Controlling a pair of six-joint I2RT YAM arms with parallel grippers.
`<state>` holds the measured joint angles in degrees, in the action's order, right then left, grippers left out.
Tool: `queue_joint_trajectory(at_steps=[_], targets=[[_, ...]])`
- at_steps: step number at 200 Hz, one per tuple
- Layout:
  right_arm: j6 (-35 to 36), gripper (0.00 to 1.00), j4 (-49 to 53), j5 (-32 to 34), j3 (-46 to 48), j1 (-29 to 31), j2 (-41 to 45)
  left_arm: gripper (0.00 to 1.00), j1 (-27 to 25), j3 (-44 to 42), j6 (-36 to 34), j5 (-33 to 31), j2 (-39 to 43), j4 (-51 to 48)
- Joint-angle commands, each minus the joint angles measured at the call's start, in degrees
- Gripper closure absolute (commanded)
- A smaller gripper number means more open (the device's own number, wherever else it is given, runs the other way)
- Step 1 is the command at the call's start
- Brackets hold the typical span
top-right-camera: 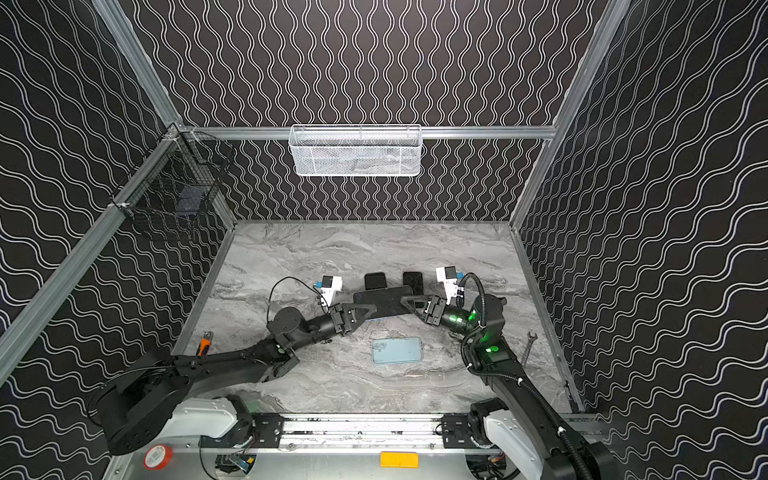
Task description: Put the phone into the phone case
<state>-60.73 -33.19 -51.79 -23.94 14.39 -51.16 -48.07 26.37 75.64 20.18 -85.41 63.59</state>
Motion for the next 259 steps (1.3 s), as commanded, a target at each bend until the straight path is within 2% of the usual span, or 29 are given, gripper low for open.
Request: queue_joint_trajectory(at_steps=[1, 27, 50, 60, 69, 81, 88, 108, 128, 145, 154, 165, 201, 259], targets=[[-2.84, 0.74, -7.18, -2.44, -0.37, 0.14, -0.42, 1.00, -0.53, -0.31, 1.00, -0.76, -0.71, 5.31], [-3.35, 0.87, -7.88, -3.13, -0.49, 0.11, -0.92, 1.00, -0.54, -0.32, 0.75, -0.47, -1.27, 4.96], [-0.80, 0.97, -3.64, -3.41, -1.57, 0.15, -0.80, 1.00, -0.55, 0.08, 0.78, 0.29, -2.21, 5.23], [0.90, 1.00, -0.70, -3.24, -2.26, 0.15, -0.30, 0.79, -0.54, -0.21, 0.66, -0.16, -2.10, 5.09], [3.27, 1.00, 3.60, -2.51, -3.24, 0.06, 0.57, 0.65, -0.53, -0.69, 0.00, -0.93, -1.41, 4.37], [8.45, 1.00, 13.60, -0.11, -5.54, -0.08, 2.29, 0.40, -0.49, -1.91, -1.76, -2.64, 1.15, 1.23], [12.21, 1.00, 20.92, 1.84, -7.32, -0.28, 3.40, 0.30, -0.45, -2.84, -3.19, -4.52, 3.61, -2.36], [21.76, 1.00, 38.14, 6.91, -12.09, -0.46, 5.63, 0.14, -0.37, -3.42, -9.83, -11.27, 14.30, -20.57], [28.37, 1.00, 50.89, 11.39, -14.90, -0.48, 6.64, 0.02, -0.45, 1.47, -17.51, -20.80, 24.75, -51.36], [31.92, 1.00, 58.04, 15.85, -15.44, -0.43, 7.28, 0.02, -0.44, 6.32, -20.92, -28.66, 28.01, -71.28], [33.04, 1.00, 60.72, 18.19, -15.10, -0.46, 7.53, 0.02, -0.46, 7.80, -21.58, -31.20, 28.04, -76.66], [34.19, 1.00, 63.10, 20.30, -14.71, -0.44, 7.39, 0.02, -0.44, 8.62, -21.72, -31.24, 27.24, -79.43], [34.25, 1.00, 62.91, 22.77, -11.24, -0.46, 5.80, 0.01, -0.55, 5.08, -17.91, -23.62, 20.49, -71.09], [28.90, 1.00, 49.81, 20.35, -4.35, -0.33, 1.64, 0.02, -0.71, 4.53, -15.04, -16.63, 8.69, -57.61]])
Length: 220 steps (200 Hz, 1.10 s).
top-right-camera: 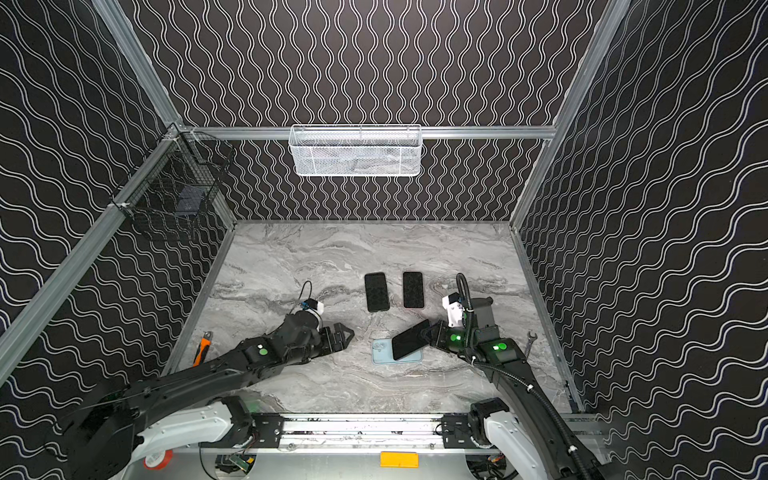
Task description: Put the phone into the phone case
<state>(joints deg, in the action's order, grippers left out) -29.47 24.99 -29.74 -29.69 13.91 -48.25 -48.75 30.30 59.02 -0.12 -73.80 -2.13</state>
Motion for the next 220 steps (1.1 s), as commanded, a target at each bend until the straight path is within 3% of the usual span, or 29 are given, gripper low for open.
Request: queue_joint_trajectory(at_steps=[1, 74, 150, 220], targets=[[-2.43, 1.00, -8.51, -1.72, 1.48, 0.15, -1.34, 0.01, -0.07, 0.70, 1.64, 3.70, -3.06, 8.16], [-6.15, 1.00, -18.53, -1.49, 6.78, 2.18, -5.00, 0.01, -0.91, 1.93, 3.97, 5.95, -10.34, 14.00], [-11.78, 1.00, -23.42, 8.11, 11.12, 10.00, -5.40, 0.02, -1.52, 2.63, 6.12, 10.93, -19.90, 20.55], [-15.29, 1.00, -26.84, 11.45, 13.41, 15.56, -6.39, 0.01, -1.52, 1.52, 8.89, 13.21, -24.59, 26.72]])
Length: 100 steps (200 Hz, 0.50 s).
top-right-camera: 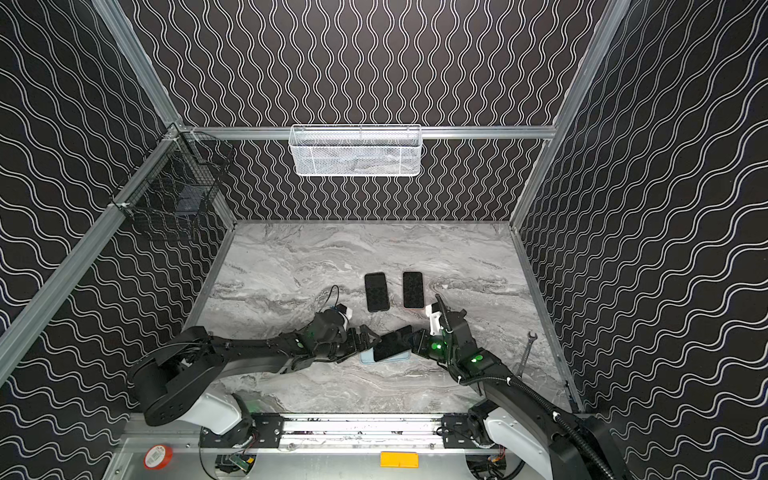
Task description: Put the phone into the phone case
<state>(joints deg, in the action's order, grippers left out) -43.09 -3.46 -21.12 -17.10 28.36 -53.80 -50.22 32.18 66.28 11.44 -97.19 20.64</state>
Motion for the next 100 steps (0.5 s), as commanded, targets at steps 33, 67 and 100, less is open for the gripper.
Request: queue_joint_trajectory(at_steps=[33, 67, 100], targets=[[-2.50, 1.00, 0.18, 3.30, 1.80, 1.77, -1.89, 0.02, -0.08, -0.98, 2.01, 1.66, -1.09, 4.69], [-3.31, 1.00, -0.55, 2.39, 2.17, 1.79, -1.43, 0.02, 0.00, -1.73, 2.36, 1.63, -0.15, 4.69], [-3.44, 1.00, 1.79, 3.37, 0.88, 1.66, 3.81, 0.02, 1.86, -5.00, 2.63, -0.83, 5.08, 3.98]])
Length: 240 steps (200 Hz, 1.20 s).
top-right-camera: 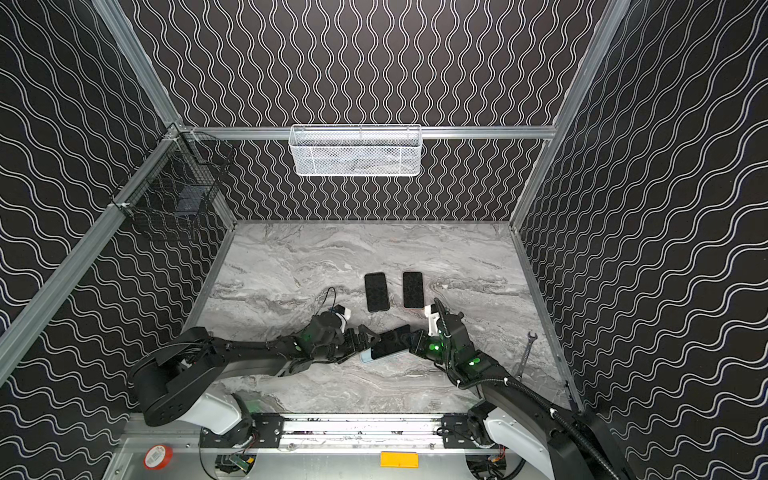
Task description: Put the phone into the phone case
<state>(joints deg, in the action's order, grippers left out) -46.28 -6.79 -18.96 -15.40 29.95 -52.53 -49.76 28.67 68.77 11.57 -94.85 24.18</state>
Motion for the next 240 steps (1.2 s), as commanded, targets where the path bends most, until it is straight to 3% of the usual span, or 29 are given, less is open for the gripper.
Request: queue_joint_trajectory(at_steps=[1, 37, 65, 129, 194, 240], targets=[[-0.27, 1.00, 5.12, 1.21, -0.93, 0.00, 2.67, 0.02, 1.50, -1.54, 0.14, -1.04, 2.91, 0.39], [1.81, 1.00, 5.91, -1.90, -3.55, -0.05, 3.95, 0.02, 3.86, -1.77, -4.25, -3.40, 8.63, -6.30], [3.53, 1.00, 3.60, -7.07, -4.72, 0.06, 0.44, 0.01, 4.06, -2.49, -3.94, -2.72, 10.82, -5.30], [4.73, 1.00, -2.96, -10.29, -5.46, 0.09, -9.28, 0.01, 3.41, -7.99, 4.05, 1.07, 6.78, 10.96], [7.44, 1.00, -0.52, -9.55, -7.80, -0.41, -11.48, 0.01, 2.38, -9.15, 9.44, 2.32, -1.41, 23.79], [8.08, 1.00, -4.29, -11.83, -6.94, -0.75, -16.80, 0.01, 1.81, -10.03, 11.78, 1.95, -4.58, 29.01]])
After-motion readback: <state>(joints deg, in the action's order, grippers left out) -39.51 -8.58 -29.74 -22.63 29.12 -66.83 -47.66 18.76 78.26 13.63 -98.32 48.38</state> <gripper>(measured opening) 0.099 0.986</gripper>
